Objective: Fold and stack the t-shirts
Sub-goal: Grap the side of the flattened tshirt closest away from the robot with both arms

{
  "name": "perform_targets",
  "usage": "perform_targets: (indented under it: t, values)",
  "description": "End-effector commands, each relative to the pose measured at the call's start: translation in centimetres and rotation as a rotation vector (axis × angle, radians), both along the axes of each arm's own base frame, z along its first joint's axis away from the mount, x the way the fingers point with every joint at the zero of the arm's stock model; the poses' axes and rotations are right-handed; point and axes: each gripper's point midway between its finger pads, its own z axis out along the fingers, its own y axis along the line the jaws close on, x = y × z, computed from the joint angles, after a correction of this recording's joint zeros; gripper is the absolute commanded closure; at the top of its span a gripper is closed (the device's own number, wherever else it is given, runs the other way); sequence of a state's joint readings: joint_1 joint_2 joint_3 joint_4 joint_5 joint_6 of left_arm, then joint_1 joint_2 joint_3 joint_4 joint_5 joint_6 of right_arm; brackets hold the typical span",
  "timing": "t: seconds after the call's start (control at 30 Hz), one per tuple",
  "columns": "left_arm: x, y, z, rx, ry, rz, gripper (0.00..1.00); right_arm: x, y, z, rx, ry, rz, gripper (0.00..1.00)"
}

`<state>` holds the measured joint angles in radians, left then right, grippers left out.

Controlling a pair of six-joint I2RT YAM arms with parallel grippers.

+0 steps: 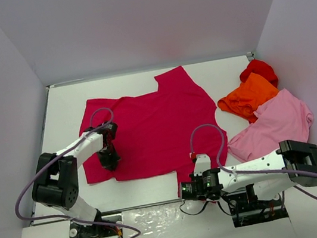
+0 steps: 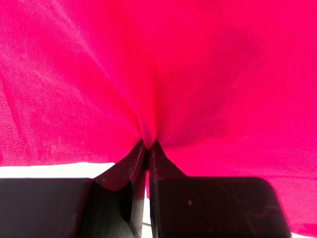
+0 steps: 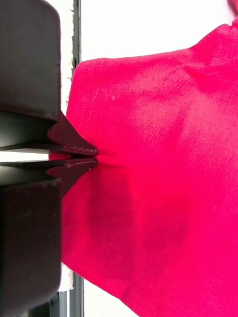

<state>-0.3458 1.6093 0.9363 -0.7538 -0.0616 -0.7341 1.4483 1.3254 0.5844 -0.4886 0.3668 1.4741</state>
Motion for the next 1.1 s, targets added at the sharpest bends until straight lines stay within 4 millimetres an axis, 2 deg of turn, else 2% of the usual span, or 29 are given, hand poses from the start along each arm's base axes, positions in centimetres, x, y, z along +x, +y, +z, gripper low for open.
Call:
perform_targets:
  t: [0.0, 0.1, 0.17, 0.3, 0.53, 0.8, 0.9, 1.07]
  values:
    - [-0.2, 0.4, 1.5, 0.024, -0.014, -0.012, 1.00, -2.1, -2.7, -2.4, -0.063, 0.093, -0.016, 1.00]
    - [-0.1, 0.2, 2.0, 0.023, -0.022, -0.017, 1.00, -1.7, -1.9, -1.5, -0.026, 0.071, -0.011, 1.00]
    - [0.3, 0.2, 2.8, 0.028, -0.037, -0.029, 1.00, -0.8, -0.8, 0.0, -0.001, 0.031, 0.005, 1.00]
    - [1.2, 0.4, 5.3, 0.050, -0.068, -0.047, 1.00, 2.5, 0.6, 3.4, -0.032, -0.063, 0.056, 1.00]
    - [3.8, 1.3, 9.7, 0.128, -0.115, -0.098, 1.00, 7.9, 0.1, 6.5, -0.117, -0.160, 0.065, 1.00]
    - [5.4, 1.1, 10.3, 0.155, -0.091, -0.139, 1.00, 13.4, -1.1, 9.7, -0.204, -0.241, 0.057, 1.00]
    - [6.2, 1.0, 10.4, 0.167, -0.080, -0.156, 1.00, 16.2, -1.1, 11.3, -0.242, -0.284, 0.049, 1.00]
    - [7.1, 1.2, 10.7, 0.200, -0.047, -0.185, 1.00, 19.7, -1.1, 12.4, -0.286, -0.320, 0.049, 1.00]
